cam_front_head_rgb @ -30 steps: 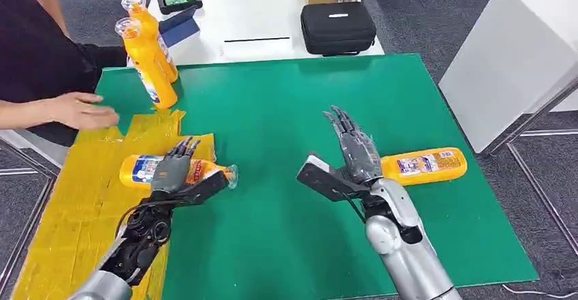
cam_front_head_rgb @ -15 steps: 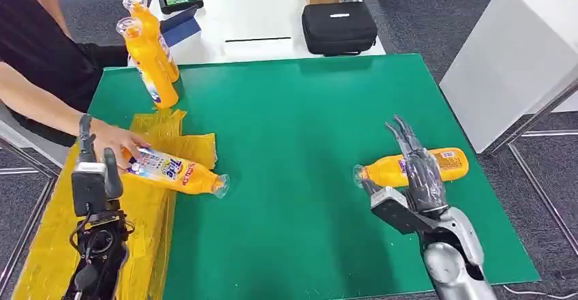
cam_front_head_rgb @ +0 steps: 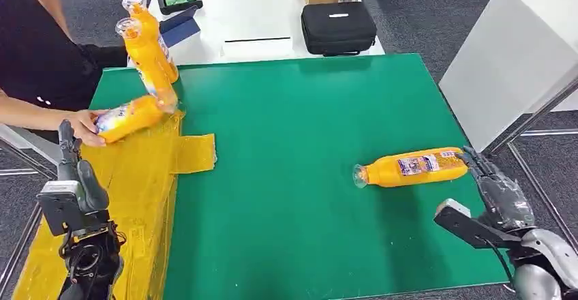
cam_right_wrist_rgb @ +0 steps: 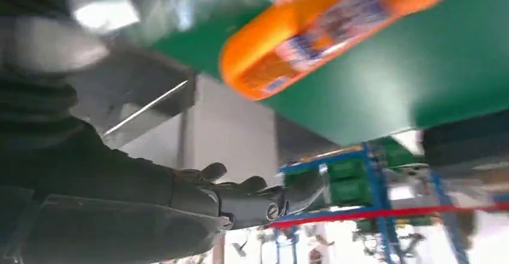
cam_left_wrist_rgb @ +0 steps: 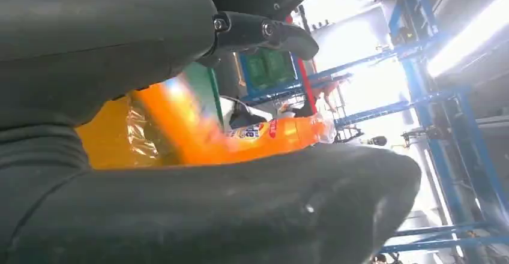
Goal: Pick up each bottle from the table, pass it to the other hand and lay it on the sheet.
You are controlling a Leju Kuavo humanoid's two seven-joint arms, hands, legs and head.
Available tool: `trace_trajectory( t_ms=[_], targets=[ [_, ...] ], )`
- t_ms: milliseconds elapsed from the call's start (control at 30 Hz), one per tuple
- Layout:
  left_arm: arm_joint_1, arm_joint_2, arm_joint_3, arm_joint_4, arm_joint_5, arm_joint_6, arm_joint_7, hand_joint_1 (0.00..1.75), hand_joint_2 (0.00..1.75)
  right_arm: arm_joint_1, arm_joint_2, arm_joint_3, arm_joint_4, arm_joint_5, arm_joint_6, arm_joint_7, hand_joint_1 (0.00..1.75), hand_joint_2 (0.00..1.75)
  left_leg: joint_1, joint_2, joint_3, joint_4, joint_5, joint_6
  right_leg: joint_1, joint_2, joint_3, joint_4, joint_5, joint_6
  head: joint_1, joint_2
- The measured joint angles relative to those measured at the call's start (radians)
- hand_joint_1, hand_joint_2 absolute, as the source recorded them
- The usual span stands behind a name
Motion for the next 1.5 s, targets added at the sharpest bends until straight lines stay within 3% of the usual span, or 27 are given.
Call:
trace_trajectory(
  t_ms=[200, 700, 1067, 1500],
  targets=[
    [-0.010, -0.014, -0.002, 0.000, 0.013, -0.009, 0.005, 0.00, 0.00, -0.028, -0.025, -0.001, 0.067, 0.172, -0.059, 0.060, 0.00, 1.75, 0.000, 0.000, 0.000, 0.000, 0.000, 0.000, 0.000, 0.000, 0.000, 0.000, 0.000, 0.000, 0.000, 0.000],
    [-0.035, -0.036, -0.011, 0.008, 0.018, -0.032, 0.016, 0.00, 0.00, -0.127, -0.035, 0.072, 0.194, 0.252, -0.033, 0.079, 0.00, 1.75, 0.000, 0.000, -0.001, 0.000, 0.000, 0.001, 0.000, 0.000, 0.000, 0.000, 0.000, 0.000, 0.000, 0.000],
    [-0.033, -0.042, -0.011, 0.008, 0.039, -0.032, 0.020, 0.00, 0.00, -0.331, -0.037, 0.243, 0.411, 0.283, -0.007, 0.074, 0.00, 1.75, 0.000, 0.000, -0.001, 0.000, 0.002, 0.001, 0.000, -0.001, 0.000, 0.000, 0.000, 0.000, 0.000, 0.000],
    [-0.033, -0.048, -0.011, 0.008, 0.051, -0.042, 0.020, 0.00, 0.00, -0.445, -0.043, 0.346, 0.568, 0.286, 0.002, 0.069, 0.00, 1.75, 0.000, 0.000, -0.001, 0.000, 0.002, 0.002, 0.000, -0.001, 0.000, 0.000, 0.000, 0.000, 0.000, 0.000]
  ],
)
